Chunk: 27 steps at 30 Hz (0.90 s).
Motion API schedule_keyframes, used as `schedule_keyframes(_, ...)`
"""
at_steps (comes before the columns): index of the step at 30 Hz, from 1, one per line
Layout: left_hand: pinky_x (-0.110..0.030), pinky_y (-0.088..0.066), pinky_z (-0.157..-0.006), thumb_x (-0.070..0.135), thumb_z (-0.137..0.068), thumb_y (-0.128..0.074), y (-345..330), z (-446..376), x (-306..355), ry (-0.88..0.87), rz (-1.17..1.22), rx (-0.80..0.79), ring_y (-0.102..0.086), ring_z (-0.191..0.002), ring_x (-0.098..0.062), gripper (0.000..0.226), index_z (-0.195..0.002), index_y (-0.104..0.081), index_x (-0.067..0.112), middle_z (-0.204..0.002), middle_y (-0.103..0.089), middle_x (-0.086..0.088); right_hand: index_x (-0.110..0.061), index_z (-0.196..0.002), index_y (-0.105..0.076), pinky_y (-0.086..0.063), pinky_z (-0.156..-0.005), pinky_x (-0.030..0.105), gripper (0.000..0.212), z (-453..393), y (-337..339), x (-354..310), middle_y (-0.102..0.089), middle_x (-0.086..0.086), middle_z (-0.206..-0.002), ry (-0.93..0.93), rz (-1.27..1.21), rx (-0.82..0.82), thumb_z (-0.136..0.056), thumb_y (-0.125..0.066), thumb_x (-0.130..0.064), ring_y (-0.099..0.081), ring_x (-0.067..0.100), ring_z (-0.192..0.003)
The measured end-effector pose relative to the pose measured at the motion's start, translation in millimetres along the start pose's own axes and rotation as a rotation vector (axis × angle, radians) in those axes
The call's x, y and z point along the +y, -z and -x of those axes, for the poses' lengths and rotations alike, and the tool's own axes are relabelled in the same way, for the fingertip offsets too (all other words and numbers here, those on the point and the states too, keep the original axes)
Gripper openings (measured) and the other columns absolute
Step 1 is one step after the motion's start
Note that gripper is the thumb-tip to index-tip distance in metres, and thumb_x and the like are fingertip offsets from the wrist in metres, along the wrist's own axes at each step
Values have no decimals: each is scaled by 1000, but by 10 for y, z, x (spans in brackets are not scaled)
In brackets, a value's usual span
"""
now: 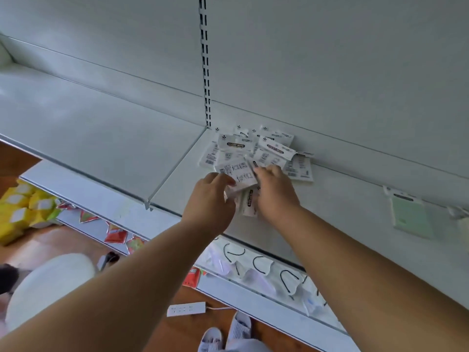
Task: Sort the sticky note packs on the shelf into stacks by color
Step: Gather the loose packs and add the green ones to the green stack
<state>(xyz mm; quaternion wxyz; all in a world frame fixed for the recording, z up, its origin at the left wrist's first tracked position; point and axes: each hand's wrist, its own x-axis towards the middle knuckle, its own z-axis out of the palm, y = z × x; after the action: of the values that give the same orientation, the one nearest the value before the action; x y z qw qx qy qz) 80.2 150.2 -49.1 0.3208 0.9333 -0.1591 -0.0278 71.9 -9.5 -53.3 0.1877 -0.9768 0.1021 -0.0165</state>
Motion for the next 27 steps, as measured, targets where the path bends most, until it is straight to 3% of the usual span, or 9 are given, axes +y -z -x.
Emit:
schedule_keyframes(3, -36, -44, -99, 21, -80, -64, 12, -132, 5, -8, -49, -53, -47, -120, -27, 47, -126, -53, 22, -130, -53, -3, -15, -121, -56, -47, -89, 39, 42, -101, -65, 37, -49, 10, -121, -10, 31, 75, -80, -55, -9, -50, 33, -107)
schedule_keyframes(7, -37, -39, -102, 28, -77, -69, 54, -245, 29, -25, -136, -62, -43, -121, -28, 62, -135, -46, 24, -134, -47, -3, -14, -106, -66, -41, -84, 39, 22, -156, 29, 55, -59, 8, -109, 115, 215, 226, -85, -59, -18, -50, 33, -103)
schedule_keyframes(11, -32, -41, -90, 24, -84, -64, 245, -329, -12, -101, -69, 104, -50, -108, -27, 36, -119, -59, 21, -117, -58, -2, -11, -87, -66, -45, -81, 37, 10, -128, 254, -191, -63, 6, -98, 224, -80, 426, -82, -67, -21, -56, 28, -94)
schedule_keyframes(13, -26, -40, -74, 18, -89, -57, 394, -377, -61, -77, 86, 145, -57, -92, -23, 18, -106, -64, 18, -98, -64, 0, -13, -89, -63, -45, -78, 28, 11, -85, 392, -384, -62, 0, -97, 134, -333, 463, -87, -64, -24, -58, 18, -90)
schedule_keyframes(16, -33, -55, -68, 12, -91, -54, 577, -399, -116, 207, 647, -51, -67, -77, -24, 12, -95, -66, 12, -86, -70, -2, -21, -94, -57, -48, -74, 18, 15, -44, 474, -584, -62, -13, -93, -146, -679, 462, -87, -65, -31, -63, 5, -85)
schedule_keyframes(18, -37, -58, -72, 5, -91, -55, 651, -366, -147, 327, 987, -161, -69, -77, -28, 13, -92, -67, 11, -86, -72, -7, -24, -95, -59, -57, -76, 34, 20, -17, 426, -670, -66, -7, -93, -299, -870, 368, -83, -67, -37, -68, 16, -81)
schedule_keyframes(21, -31, -52, -65, 3, -92, -55, 692, -331, -205, 300, 1094, -266, -65, -72, -22, 13, -92, -67, 9, -86, -71, -9, -12, -93, -67, -59, -76, 48, 16, 82, 298, -801, -72, 10, -94, -382, -1062, 276, -86, -66, -27, -70, 33, -86)
schedule_keyframes(25, -30, -51, -62, 4, -92, -58, 702, -281, -291, 261, 1092, -363, -65, -70, -22, 11, -97, -67, 7, -88, -71, -13, -14, -93, -68, -57, -78, 47, 7, 258, 212, -831, -74, 6, -92, -392, -1129, 363, -87, -66, -18, -70, 29, -88)
schedule_keyframes(27, -30, -51, -61, 5, -91, -60, 692, -236, -325, 232, 1060, -423, -67, -71, -23, 10, -97, -68, 6, -86, -71, -13, -19, -101, -64, -57, -77, 51, 17, 351, 185, -801, -73, 7, -95, -429, -1110, 390, -85, -68, -16, -70, 31, -91)
